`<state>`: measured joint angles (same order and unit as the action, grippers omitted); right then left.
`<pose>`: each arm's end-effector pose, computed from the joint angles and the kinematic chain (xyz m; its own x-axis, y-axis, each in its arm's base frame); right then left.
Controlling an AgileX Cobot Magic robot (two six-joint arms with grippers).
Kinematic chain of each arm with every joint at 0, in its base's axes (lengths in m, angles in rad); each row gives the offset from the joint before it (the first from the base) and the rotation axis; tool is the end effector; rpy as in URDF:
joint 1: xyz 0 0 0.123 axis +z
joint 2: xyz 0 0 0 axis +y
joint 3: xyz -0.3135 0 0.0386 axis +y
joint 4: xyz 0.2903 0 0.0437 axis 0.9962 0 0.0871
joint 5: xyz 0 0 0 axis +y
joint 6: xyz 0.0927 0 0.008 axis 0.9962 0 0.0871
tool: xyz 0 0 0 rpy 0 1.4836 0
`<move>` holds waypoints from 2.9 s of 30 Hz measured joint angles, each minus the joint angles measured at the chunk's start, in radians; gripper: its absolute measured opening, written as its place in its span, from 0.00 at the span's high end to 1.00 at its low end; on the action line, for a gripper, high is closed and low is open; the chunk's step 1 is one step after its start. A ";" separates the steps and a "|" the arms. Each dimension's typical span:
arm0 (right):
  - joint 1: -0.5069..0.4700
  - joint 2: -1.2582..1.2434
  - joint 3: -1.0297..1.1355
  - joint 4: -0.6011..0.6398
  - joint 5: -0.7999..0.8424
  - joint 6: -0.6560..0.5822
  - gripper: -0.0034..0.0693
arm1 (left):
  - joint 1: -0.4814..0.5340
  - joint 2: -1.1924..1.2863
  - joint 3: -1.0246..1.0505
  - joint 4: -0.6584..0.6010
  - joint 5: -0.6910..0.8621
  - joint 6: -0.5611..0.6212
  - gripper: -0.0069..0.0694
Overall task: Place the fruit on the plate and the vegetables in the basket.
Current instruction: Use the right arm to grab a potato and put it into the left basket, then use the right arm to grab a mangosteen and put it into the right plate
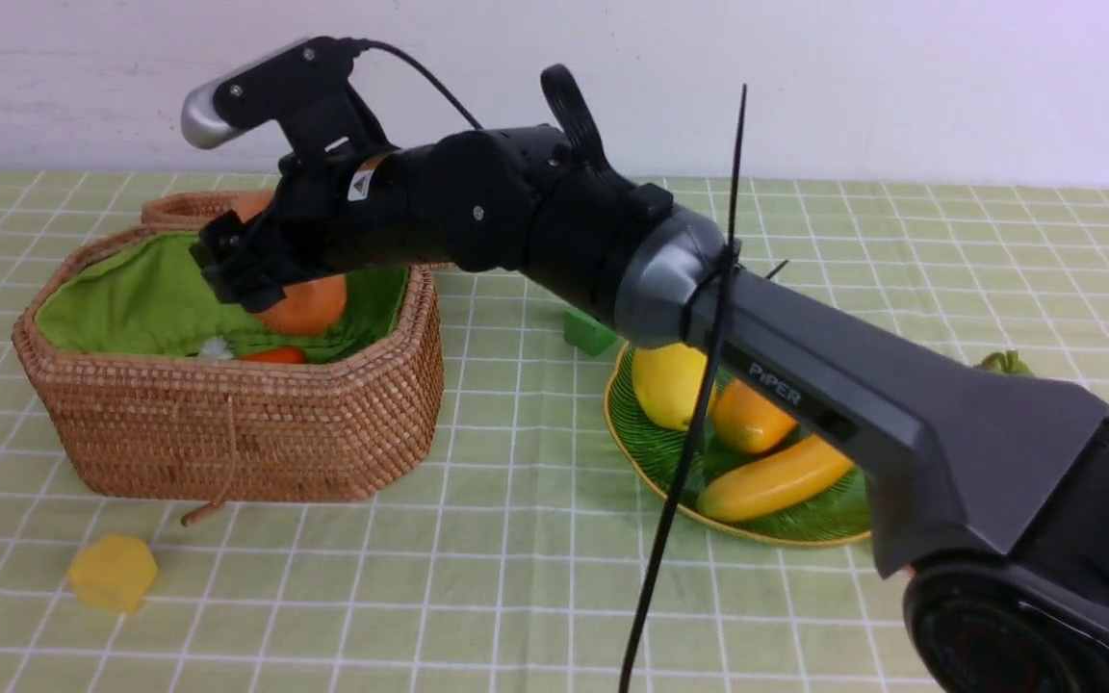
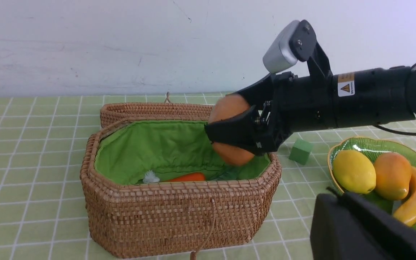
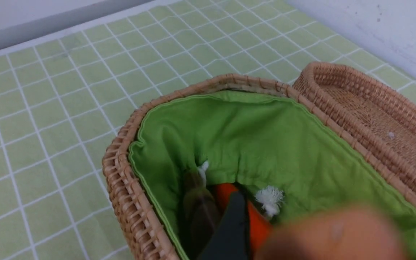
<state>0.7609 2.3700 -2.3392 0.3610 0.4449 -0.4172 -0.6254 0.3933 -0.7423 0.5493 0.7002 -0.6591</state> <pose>0.4458 0.4441 0.3159 -0.1867 -0.2988 -0.9359 -0.8042 0.5937 -0.0291 0.0744 -0.0151 0.4028 -0.2092 -0.1039 -0.9723 0.2433 0.9575 -0.1547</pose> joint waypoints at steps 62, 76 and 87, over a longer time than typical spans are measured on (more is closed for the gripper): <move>-0.875 -0.328 0.781 -0.191 0.228 0.517 0.05 | 0.000 0.000 0.000 -1.061 0.027 1.027 0.93; -0.875 -0.262 0.781 -0.187 0.180 0.518 0.15 | 0.000 0.000 0.000 -1.061 0.030 1.027 0.92; -0.875 -0.262 0.781 -0.165 0.219 0.496 0.23 | 0.000 0.000 0.000 -1.062 0.030 1.027 0.92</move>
<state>-0.1139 2.1076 -1.5583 0.1963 0.6634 0.0787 -0.6254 0.3933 -0.7423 -0.5128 0.7303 0.3675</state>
